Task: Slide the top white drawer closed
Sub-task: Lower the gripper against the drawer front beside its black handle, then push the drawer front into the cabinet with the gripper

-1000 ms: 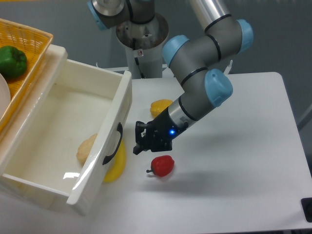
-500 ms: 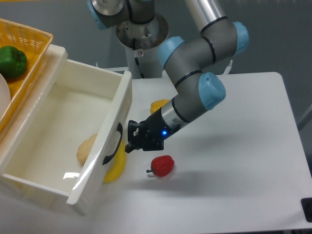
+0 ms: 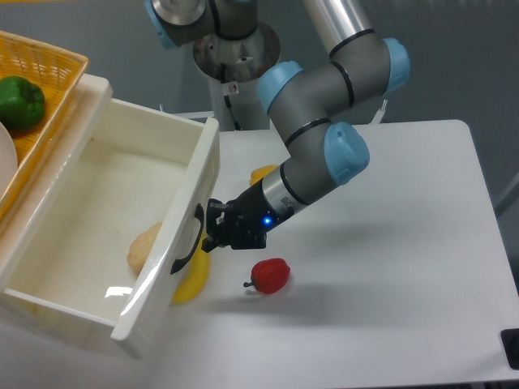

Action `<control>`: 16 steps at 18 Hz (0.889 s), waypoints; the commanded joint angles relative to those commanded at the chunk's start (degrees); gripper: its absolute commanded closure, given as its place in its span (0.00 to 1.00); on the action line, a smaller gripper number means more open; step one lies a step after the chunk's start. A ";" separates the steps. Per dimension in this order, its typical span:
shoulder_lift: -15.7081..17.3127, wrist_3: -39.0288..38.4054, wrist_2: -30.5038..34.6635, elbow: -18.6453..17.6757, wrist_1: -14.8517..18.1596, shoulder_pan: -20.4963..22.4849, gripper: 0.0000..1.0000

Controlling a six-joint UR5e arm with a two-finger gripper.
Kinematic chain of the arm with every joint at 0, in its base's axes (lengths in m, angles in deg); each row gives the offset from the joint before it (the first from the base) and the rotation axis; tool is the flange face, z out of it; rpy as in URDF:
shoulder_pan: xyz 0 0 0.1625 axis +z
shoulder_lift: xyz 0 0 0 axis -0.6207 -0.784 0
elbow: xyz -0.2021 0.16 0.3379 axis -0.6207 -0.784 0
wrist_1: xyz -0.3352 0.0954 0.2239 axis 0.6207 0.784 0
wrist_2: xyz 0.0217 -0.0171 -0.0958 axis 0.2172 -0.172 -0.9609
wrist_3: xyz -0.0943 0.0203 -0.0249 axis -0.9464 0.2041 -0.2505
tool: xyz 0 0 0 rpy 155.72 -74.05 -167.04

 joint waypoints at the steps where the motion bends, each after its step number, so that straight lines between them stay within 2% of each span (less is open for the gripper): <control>1: 0.09 0.09 0.00 0.00 0.09 0.00 1.00; 16: 1.06 -0.26 0.09 -0.09 1.85 -2.20 1.00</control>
